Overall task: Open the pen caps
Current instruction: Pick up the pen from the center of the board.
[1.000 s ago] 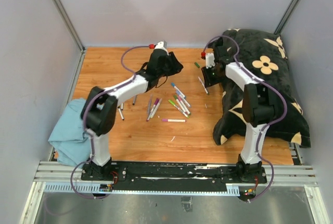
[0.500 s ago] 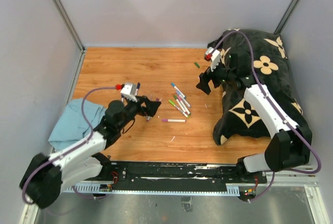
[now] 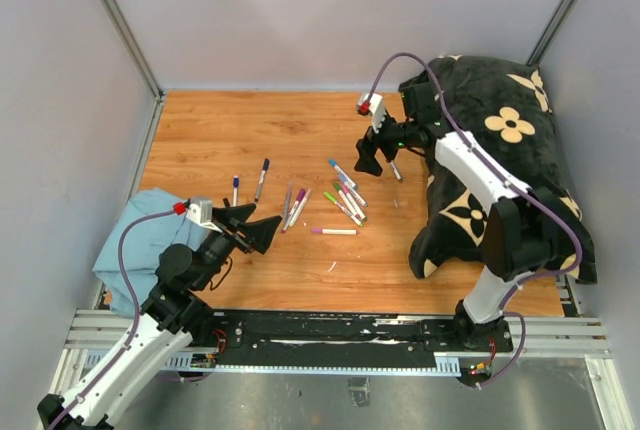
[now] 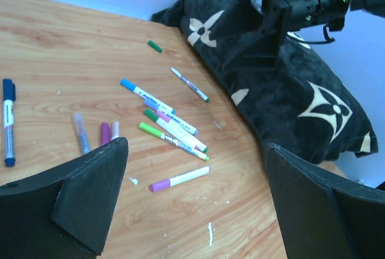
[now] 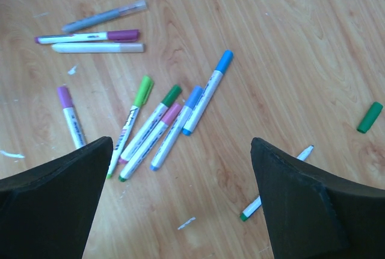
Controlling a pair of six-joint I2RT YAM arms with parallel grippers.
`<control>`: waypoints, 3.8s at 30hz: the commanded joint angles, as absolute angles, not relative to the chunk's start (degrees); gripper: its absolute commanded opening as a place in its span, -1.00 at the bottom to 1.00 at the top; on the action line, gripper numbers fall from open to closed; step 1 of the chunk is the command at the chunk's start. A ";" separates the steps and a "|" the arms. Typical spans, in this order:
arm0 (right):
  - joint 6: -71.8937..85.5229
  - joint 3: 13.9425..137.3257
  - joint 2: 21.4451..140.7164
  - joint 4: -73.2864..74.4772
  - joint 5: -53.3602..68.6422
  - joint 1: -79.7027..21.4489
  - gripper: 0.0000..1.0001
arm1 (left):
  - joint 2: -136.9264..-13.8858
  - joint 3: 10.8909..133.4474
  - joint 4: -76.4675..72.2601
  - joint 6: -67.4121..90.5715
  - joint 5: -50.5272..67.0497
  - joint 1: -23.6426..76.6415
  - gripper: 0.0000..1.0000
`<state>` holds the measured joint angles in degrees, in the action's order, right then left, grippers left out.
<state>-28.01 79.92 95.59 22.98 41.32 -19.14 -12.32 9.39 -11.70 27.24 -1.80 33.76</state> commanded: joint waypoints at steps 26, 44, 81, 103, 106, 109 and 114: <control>-22.35 101.45 123.79 32.79 22.88 -25.03 0.34 | -27.46 34.92 18.46 12.53 -3.10 31.64 0.99; -18.04 102.92 127.94 33.84 27.33 -25.05 -0.24 | -27.17 34.98 18.68 12.57 -3.24 31.38 0.99; -29.03 105.65 131.69 40.43 9.54 -28.12 -0.64 | -27.25 34.85 18.27 12.64 -1.37 31.11 0.99; -21.83 92.97 111.03 34.10 37.96 -21.95 -0.99 | -47.39 15.88 -47.10 43.05 4.73 38.14 0.99; -19.12 92.04 108.27 34.06 46.67 -20.92 -0.99 | -53.97 15.97 -55.34 43.25 2.95 38.14 0.99; -15.94 90.84 105.11 33.14 54.79 -20.66 -0.99 | -57.66 17.37 -59.95 44.42 0.46 37.87 0.98; -7.19 85.10 98.63 25.00 66.12 -20.75 -0.99 | -61.04 21.34 -61.80 47.79 -1.54 36.71 0.94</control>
<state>-15.84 88.99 103.85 31.55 52.42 -20.95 -59.53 17.26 -53.47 45.08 1.74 37.56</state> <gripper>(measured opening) 0.066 0.980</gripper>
